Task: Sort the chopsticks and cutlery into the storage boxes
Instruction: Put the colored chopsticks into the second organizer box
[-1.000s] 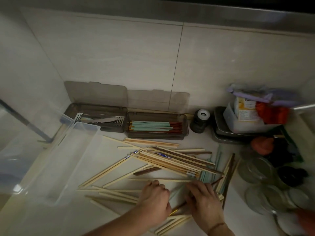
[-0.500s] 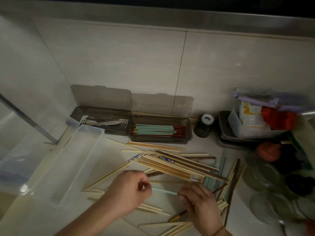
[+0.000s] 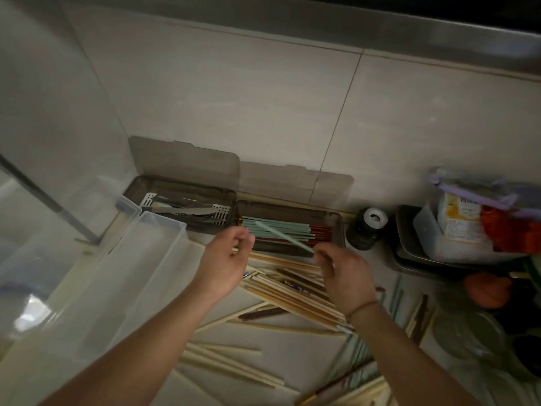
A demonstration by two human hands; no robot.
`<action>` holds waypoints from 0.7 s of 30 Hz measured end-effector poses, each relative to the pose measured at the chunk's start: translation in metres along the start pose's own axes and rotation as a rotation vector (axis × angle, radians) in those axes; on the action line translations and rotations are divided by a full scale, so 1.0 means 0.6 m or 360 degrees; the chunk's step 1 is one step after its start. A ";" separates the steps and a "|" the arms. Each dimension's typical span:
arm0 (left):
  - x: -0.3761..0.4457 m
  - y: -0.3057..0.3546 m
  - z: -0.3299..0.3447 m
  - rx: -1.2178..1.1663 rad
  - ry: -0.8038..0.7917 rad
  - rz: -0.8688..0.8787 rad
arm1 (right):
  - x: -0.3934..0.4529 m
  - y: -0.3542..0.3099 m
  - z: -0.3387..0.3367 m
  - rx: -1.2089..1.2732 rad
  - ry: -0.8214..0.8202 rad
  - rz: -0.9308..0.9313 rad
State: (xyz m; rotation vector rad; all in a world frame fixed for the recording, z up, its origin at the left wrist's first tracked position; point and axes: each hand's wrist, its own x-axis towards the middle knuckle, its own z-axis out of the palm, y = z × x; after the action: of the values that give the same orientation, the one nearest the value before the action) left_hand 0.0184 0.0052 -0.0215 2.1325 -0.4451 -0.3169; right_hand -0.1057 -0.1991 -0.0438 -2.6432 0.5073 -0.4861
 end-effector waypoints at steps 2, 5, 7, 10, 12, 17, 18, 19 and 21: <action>0.019 -0.020 0.010 0.0372 -0.0103 0.0090 | 0.055 0.014 0.008 -0.0094 -0.0112 0.0108; 0.028 -0.036 0.022 0.0884 -0.0303 0.0146 | 0.114 0.020 0.032 -0.0200 -0.0272 0.0186; 0.027 -0.042 0.027 0.0950 -0.0288 0.0172 | 0.135 0.018 0.051 -0.0313 -0.0411 0.0167; 0.022 -0.048 0.030 0.0885 -0.0238 0.0231 | 0.155 0.016 0.076 -0.0480 -0.0633 0.0025; 0.019 -0.052 0.031 0.0907 -0.0255 0.0253 | 0.166 0.020 0.091 -0.0442 -0.0748 0.0011; -0.004 -0.056 0.044 0.0990 -0.0325 0.0329 | 0.162 0.041 0.091 -0.0118 -0.0747 0.0078; -0.014 -0.054 0.052 0.0997 -0.0326 0.0383 | 0.156 0.047 0.083 -0.0097 -0.0666 0.0051; -0.026 -0.052 0.060 0.0989 -0.0321 0.0472 | 0.147 0.052 0.072 -0.0087 -0.0559 0.0008; -0.055 -0.052 0.083 0.0934 -0.0361 0.0665 | 0.115 0.063 0.044 -0.0066 -0.0320 -0.0042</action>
State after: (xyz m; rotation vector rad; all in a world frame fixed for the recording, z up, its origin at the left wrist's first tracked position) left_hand -0.0245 -0.0011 -0.0731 2.4912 -1.2172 -0.1998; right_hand -0.0447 -0.2513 -0.0657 -2.7034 0.4242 -0.2156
